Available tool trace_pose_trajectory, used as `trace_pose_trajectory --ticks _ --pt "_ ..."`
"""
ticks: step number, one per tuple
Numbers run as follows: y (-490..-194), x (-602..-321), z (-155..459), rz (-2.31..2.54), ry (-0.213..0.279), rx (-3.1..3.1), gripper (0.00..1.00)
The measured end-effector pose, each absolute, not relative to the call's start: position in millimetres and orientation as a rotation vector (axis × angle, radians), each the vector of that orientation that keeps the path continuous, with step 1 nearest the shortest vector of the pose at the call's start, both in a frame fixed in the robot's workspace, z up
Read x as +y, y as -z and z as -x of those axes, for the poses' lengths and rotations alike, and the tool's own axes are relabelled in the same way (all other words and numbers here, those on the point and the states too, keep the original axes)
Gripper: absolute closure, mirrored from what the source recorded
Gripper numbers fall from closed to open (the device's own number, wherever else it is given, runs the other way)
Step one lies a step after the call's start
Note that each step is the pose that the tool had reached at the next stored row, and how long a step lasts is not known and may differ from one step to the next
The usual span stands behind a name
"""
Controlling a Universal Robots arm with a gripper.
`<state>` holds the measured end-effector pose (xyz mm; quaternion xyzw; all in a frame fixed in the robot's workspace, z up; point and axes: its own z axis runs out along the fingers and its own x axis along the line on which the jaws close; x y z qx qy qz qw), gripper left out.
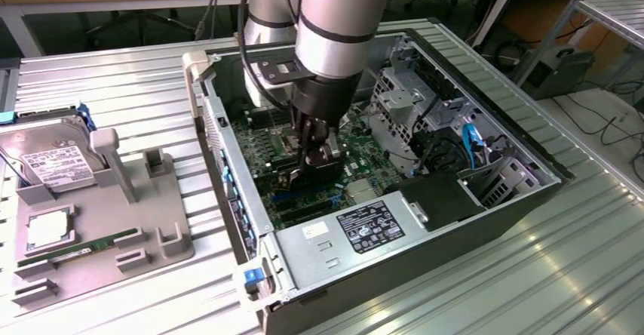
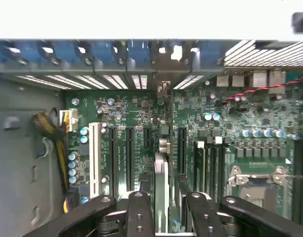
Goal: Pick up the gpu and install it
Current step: 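Insert the gpu into the slot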
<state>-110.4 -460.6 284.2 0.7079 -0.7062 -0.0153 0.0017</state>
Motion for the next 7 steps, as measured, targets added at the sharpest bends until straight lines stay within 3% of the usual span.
trace_pose_trajectory --ticks 1,2,7 --pt "-294 -461 110 -2.221 0.049 -2.216 0.81" --pt "-294 -461 110 -2.221 0.049 -2.216 0.89" --pt "-273 -451 120 -2.221 0.052 -2.216 0.89"
